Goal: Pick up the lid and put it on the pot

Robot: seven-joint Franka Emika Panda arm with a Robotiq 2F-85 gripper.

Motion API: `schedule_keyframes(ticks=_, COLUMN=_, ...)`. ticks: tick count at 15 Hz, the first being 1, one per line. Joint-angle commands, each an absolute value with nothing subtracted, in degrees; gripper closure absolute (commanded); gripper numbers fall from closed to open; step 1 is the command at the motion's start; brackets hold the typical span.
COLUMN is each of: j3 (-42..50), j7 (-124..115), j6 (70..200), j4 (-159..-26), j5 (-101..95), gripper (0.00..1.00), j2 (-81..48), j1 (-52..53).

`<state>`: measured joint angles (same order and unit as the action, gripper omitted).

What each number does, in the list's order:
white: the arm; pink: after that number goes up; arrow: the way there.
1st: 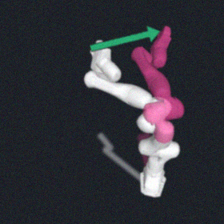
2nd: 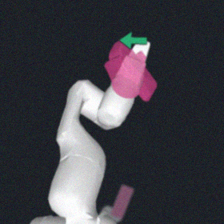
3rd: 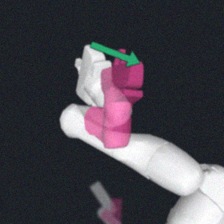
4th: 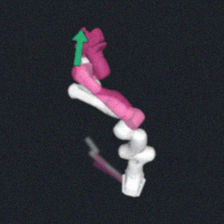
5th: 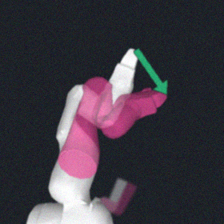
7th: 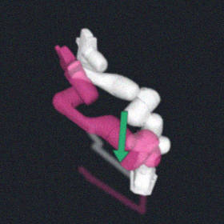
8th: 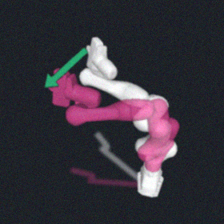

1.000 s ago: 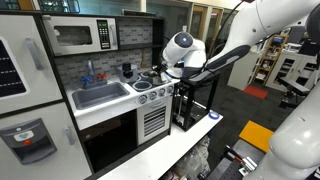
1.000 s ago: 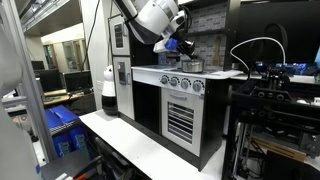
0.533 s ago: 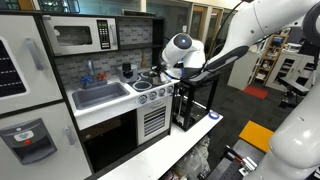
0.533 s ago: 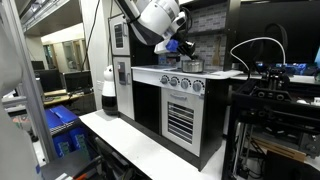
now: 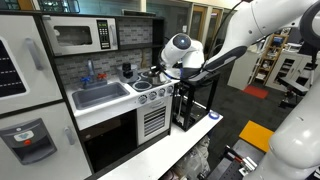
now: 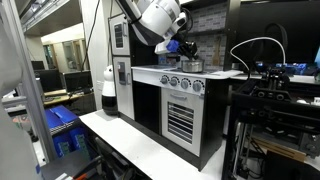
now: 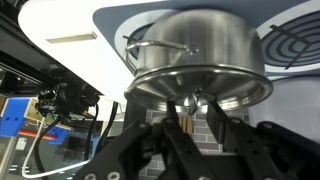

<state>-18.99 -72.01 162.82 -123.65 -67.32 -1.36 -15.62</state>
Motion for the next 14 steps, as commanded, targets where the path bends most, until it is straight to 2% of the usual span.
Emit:
schedule_keyframes(ticks=1, j3=-19.0, j7=-71.6, j6=164.3, j4=-122.6, j5=-68.3, gripper=0.30, j2=-2.7, j1=-15.6)
schedule_keyframes(ticks=5, j3=-19.4, j7=-70.7, j6=164.6, j4=-122.9, j5=-67.3, gripper=0.02, j2=-1.4, j1=-15.5)
schedule_keyframes(ticks=9, j3=-19.6, j7=-67.8, j6=165.3, j4=-122.8, j5=-64.6, gripper=0.00, j2=0.6, j1=-15.3)
schedule_keyframes(ticks=11, j3=-20.1, j7=-59.4, j6=164.6, j4=-123.8, j5=-56.0, gripper=0.00, j2=1.8, j1=-14.9)
schedule_keyframes(ticks=12, j3=-13.9, j7=-54.2, j6=164.6, j4=-124.4, j5=-50.3, gripper=0.00, j2=2.2, j1=-7.9)
schedule_keyframes(ticks=14, j3=-12.9, j7=-44.8, j6=163.6, j4=-125.5, j5=-39.9, gripper=0.00, j2=2.4, j1=-4.4)
